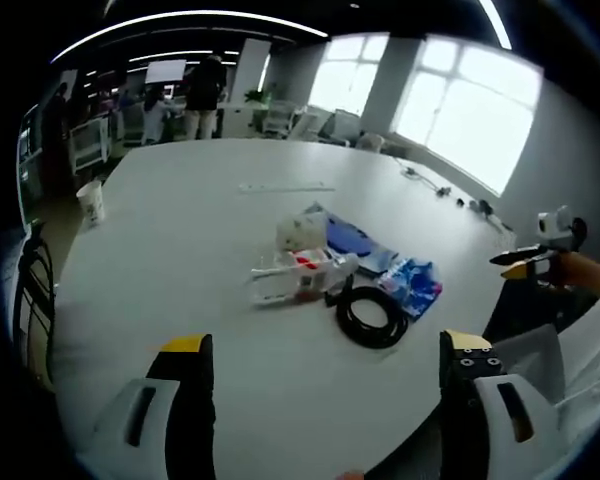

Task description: Arrange the tabletop items into an orderly group along one side of the table until the central work area is clear of visible clutter.

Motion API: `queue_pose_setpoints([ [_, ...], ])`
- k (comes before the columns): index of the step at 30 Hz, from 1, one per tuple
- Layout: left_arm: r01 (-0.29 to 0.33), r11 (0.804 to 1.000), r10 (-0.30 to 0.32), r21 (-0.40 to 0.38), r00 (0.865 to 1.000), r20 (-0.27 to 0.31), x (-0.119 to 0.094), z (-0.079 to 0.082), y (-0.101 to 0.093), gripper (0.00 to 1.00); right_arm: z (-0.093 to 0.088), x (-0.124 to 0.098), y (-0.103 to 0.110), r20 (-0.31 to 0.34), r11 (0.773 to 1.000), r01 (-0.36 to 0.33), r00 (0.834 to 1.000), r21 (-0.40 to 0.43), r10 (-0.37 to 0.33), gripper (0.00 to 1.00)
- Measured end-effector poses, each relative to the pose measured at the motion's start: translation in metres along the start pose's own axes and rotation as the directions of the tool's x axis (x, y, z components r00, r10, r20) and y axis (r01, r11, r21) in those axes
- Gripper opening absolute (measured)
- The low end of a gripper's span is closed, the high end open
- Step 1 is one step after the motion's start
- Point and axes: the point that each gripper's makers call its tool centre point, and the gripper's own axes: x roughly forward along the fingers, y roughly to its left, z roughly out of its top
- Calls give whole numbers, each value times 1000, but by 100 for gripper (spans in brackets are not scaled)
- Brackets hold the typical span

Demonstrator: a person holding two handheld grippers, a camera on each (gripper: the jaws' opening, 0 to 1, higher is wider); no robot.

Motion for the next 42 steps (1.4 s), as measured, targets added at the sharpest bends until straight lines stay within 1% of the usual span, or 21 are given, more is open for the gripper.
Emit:
queue_pose_setpoints([
  [14,19,999,-18,42,1000,-15,16,15,6,90,-4,-1,1,-7,1000,4,1000,6,-4,69],
  [27,41,998,-39,53,998,-40,25,16,9,90,-9,-1,1,-14,1000,13,1000,22,-12,69],
  [33,50,997,-46,65,997,-58,31,15,15,90,-11,0,0,-18,1000,17,1000,26,-17,69],
  [42,56,996,-51,71,997,-63,35,18,18,90,-15,0,0,-23,999,22,1000,35,-22,68],
])
